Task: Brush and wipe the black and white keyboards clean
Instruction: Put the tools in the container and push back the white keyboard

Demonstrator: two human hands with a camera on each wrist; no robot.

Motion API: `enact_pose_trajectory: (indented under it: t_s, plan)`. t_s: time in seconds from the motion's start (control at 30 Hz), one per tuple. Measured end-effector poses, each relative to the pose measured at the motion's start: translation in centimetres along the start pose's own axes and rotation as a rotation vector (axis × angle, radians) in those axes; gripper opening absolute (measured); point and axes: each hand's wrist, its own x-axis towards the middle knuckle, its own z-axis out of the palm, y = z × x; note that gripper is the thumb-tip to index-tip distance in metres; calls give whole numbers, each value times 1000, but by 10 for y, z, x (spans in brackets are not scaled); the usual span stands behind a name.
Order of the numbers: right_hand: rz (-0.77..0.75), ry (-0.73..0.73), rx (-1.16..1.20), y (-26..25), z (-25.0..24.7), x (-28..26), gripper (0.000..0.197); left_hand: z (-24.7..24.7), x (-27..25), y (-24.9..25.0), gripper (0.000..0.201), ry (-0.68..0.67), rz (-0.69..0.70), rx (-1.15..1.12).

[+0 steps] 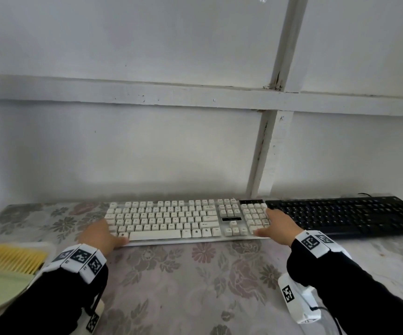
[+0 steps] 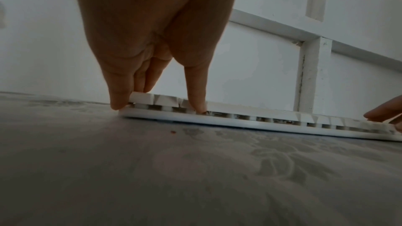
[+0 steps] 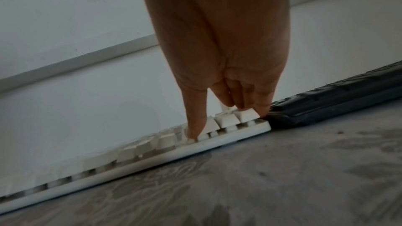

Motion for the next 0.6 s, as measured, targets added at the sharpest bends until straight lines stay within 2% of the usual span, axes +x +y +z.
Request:
enact_pose_trajectory:
  t_s: [0.17,0.3,0.4,0.47,0.6]
  plan:
    - [-11,13,-10,-1,-2,-7,55,-6,-13,-1,54,42,93,-93]
    - [-58,19,-12,-10,-8,-28,55,-15,-42,1,49,105,190,-156]
    - [-91,9,29,-18,-10,-48,68,-23,-72,2,46,154,244,-206]
    - [-130,-19,61,-26,-10,-63,79,-28,-92,0,50,174,273,-243]
    - [-265,-51,139,-60,-4,-102,79,-37,-122,-23,64,168,293,-314]
